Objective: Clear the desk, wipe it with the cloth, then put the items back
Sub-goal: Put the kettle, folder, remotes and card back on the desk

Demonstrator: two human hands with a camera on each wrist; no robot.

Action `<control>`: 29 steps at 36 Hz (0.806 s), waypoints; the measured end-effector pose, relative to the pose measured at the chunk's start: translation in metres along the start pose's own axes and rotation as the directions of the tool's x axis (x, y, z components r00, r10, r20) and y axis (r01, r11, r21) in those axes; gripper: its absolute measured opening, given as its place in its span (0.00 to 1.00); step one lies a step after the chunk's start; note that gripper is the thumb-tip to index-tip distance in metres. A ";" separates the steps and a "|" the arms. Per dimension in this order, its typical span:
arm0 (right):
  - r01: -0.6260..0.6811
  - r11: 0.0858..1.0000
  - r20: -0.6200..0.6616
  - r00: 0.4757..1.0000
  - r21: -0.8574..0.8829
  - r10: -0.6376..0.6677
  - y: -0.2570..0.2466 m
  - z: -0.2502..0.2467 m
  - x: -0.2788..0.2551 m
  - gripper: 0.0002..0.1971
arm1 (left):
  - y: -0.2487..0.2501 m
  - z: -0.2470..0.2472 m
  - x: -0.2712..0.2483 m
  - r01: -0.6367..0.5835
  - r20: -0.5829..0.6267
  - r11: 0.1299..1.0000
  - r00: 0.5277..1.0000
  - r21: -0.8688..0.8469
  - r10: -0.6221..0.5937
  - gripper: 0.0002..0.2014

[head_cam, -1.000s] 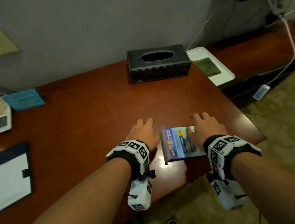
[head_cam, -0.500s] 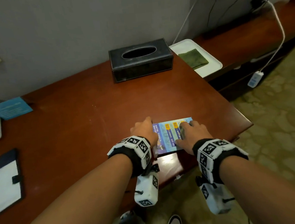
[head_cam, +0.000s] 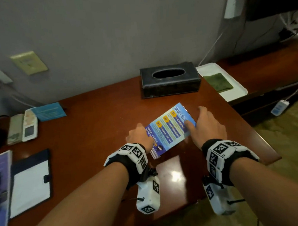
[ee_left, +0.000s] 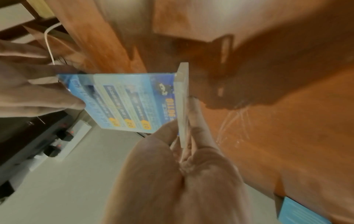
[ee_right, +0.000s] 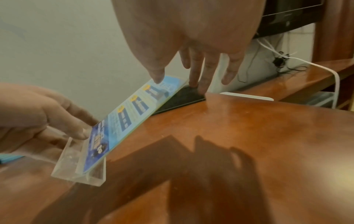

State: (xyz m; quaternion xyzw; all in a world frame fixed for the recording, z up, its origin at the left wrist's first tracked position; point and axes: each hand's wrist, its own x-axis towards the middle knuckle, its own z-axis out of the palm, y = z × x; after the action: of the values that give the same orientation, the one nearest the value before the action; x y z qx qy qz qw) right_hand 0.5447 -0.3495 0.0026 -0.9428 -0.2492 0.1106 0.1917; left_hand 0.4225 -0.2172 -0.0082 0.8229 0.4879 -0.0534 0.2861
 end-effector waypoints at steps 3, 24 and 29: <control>0.077 0.997 0.001 0.997 -0.004 -0.077 -0.036 0.001 0.007 0.28 | -0.020 -0.021 0.008 0.054 -0.030 0.997 0.998 -0.052 -0.056 0.14; 0.587 0.775 0.040 0.802 -0.233 -0.595 -0.295 0.069 0.063 0.09 | -0.191 -0.170 0.115 0.209 -0.158 0.975 0.963 -0.075 -0.219 0.25; 0.536 0.813 0.005 0.835 -0.227 -0.550 -0.332 0.082 0.086 0.05 | -0.219 -0.196 0.137 0.164 -0.246 0.979 0.951 -0.118 -0.189 0.22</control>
State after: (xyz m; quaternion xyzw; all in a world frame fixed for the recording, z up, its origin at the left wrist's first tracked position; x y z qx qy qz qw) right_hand 0.4508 -0.0134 0.0570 -0.8506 -0.5124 -0.0056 0.1179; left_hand 0.2734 0.0705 0.0124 0.7611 0.5945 0.0514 0.2542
